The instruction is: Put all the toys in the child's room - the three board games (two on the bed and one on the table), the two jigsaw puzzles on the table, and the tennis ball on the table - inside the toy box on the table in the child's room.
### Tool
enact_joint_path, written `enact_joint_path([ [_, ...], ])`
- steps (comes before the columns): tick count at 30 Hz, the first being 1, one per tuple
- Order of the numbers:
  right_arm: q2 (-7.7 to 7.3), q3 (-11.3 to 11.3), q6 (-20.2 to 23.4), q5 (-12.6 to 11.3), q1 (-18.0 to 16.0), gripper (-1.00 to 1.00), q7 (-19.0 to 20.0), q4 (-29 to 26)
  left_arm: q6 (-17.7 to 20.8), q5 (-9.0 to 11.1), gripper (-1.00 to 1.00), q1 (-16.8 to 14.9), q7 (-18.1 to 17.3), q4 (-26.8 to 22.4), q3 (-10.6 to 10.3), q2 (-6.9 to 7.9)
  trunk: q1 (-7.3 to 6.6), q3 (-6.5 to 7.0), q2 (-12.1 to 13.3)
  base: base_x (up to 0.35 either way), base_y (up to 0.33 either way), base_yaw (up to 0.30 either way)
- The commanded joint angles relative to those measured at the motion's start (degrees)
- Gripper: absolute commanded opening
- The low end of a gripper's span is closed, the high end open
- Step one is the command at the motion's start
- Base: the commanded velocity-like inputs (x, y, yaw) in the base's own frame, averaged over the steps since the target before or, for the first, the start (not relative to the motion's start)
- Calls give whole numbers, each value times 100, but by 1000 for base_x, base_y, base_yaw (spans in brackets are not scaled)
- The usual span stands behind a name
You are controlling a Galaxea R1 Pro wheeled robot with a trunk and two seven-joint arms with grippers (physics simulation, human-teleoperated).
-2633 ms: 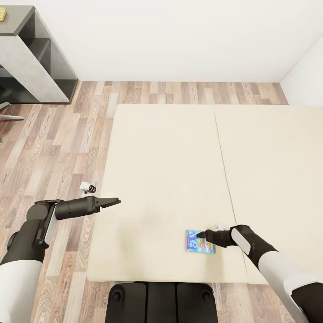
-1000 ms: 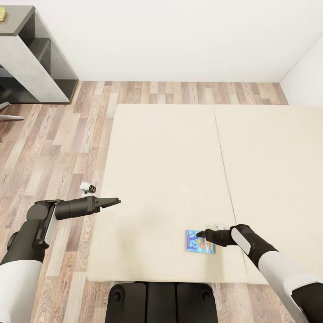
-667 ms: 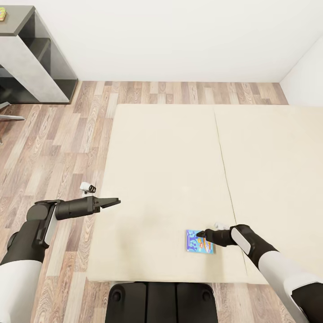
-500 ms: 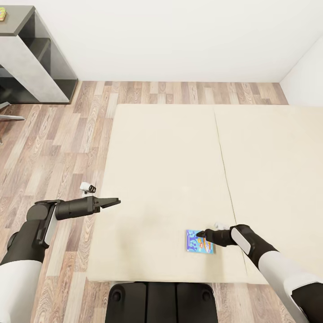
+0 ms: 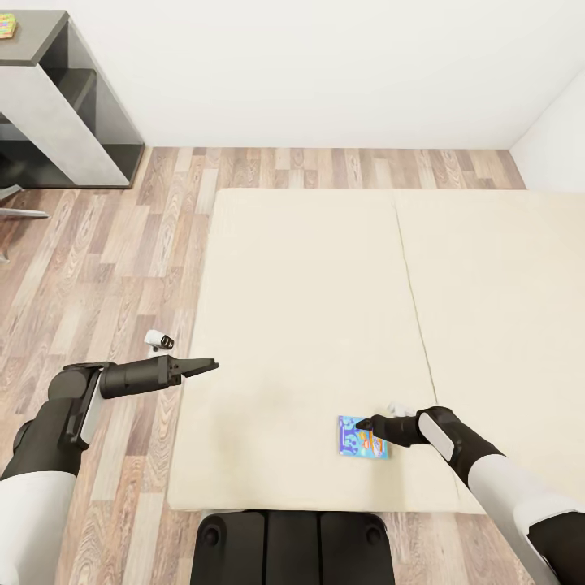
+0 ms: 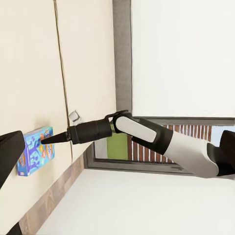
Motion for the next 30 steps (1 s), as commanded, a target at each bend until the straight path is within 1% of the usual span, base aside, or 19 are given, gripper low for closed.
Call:
enact_joint_path([
  [1, -5, 22, 14, 9, -3, 100, 21, -5, 61, -6, 100, -2, -25, -1, -1, 1, 3, -6, -9, 0, 47, 0],
  [30, 4, 17, 14, 9, -3, 100, 21, -5, 61, -6, 100, -2, -25, -1, -3, 1, 3, -6, -9, 0, 92, 0],
])
